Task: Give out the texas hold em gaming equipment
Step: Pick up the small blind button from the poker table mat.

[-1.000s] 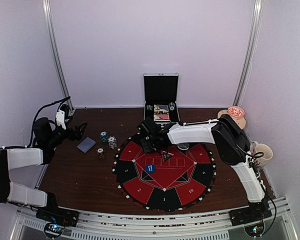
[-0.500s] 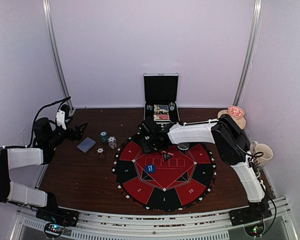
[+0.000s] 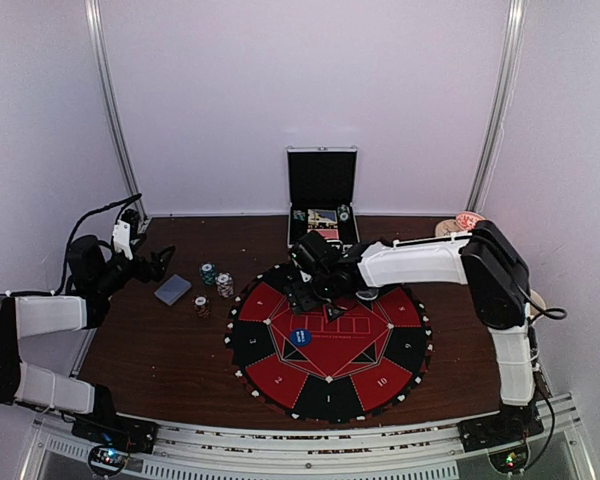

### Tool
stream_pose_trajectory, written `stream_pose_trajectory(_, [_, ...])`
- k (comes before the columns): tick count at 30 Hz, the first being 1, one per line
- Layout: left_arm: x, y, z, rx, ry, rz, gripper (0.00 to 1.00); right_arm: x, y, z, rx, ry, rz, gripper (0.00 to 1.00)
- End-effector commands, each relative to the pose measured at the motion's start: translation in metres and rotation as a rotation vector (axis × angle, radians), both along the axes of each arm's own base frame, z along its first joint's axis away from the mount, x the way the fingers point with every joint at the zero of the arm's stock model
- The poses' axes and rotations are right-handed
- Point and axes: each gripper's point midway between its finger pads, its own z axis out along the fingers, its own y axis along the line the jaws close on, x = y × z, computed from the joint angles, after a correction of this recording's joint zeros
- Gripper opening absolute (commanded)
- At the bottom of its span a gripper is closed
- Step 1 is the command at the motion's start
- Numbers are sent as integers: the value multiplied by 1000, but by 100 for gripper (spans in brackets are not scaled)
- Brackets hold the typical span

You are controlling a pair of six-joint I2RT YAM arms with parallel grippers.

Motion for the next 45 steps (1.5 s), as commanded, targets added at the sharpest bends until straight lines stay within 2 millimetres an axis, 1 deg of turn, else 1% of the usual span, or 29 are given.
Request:
stream_pose_trajectory(1, [3,2,16,11,-65,3,98,-43,4,18,-9,0,126,87])
stream_pose_trajectory(3, [4,2,15,11,-61,3,98,-60,3,7,-32,22,164,87])
stream_pose_trajectory(6, [3,2,17,11,-65,4,98,-80,6,-8,-56,46,210,87])
stream_pose_trajectory(9, [3,3,17,12,-65,9,98,-92,10,-21,-74,60,240,88])
stream_pose_trajectory(13, [4,3,16,12,-63,11,98,-96,17,-33,-82,73,250,88])
stream_pose_trajectory(18, [5,3,14,11,-58,9,98,-94,15,-48,-106,91,232,87])
stream_pose_trajectory(24, [5,2,14,13,-59,4,98,-95,13,-59,-103,123,220,80])
stream_pose_trajectory(27, [4,2,15,12,-60,7,98,-97,10,-62,-106,135,212,77])
stream_pose_trajectory(34, [4,3,14,13,-59,8,98,-102,1,-54,-98,135,194,65])
stream_pose_trajectory(38, [5,3,15,12,-60,8,98,-103,-6,-53,-109,128,184,59])
stream_pose_trajectory(42, [5,3,14,12,-57,10,98,-101,-9,-52,-116,119,171,52])
stream_pose_trajectory(45, [5,3,15,11,-58,12,98,-99,-10,-46,-109,101,161,50])
